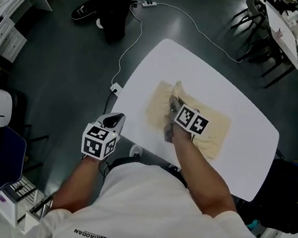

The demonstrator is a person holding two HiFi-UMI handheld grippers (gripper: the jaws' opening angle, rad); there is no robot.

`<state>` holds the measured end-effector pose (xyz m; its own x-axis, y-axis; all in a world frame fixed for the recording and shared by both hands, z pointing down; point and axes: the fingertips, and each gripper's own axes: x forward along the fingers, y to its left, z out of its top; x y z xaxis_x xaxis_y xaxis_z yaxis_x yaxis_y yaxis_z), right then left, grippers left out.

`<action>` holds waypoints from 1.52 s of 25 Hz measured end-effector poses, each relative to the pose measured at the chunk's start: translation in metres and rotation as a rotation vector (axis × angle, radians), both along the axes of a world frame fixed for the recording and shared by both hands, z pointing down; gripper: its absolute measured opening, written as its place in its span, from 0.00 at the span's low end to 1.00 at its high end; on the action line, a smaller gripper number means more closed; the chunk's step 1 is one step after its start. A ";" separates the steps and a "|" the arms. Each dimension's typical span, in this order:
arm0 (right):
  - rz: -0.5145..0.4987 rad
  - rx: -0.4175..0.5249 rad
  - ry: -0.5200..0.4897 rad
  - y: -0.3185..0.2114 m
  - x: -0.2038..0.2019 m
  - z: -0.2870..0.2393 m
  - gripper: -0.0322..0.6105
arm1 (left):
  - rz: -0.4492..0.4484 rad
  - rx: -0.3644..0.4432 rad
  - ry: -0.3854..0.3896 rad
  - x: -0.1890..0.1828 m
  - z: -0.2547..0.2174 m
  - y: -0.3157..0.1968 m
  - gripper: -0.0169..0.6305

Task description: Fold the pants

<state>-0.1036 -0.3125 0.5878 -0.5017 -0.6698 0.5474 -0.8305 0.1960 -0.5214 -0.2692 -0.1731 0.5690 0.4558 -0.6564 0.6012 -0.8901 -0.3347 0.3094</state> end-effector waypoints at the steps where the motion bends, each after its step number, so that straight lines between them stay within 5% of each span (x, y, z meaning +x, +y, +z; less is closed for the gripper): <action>1: 0.000 -0.008 0.000 -0.001 -0.003 0.004 0.14 | -0.003 -0.005 0.000 -0.002 0.001 0.000 0.07; 23: -0.026 -0.082 0.032 -0.018 -0.033 0.070 0.15 | -0.079 -0.061 0.028 -0.031 0.019 -0.001 0.07; 29: -0.058 -0.040 -0.063 -0.016 -0.040 0.052 0.32 | -0.082 -0.063 0.032 -0.031 0.021 -0.001 0.07; 36: -0.103 -0.001 -0.137 0.001 -0.035 0.012 0.27 | -0.030 -0.037 0.034 -0.012 0.011 -0.014 0.07; 38: -0.093 -0.020 -0.197 0.009 -0.028 -0.001 0.19 | -0.012 -0.026 0.032 -0.003 0.008 -0.018 0.07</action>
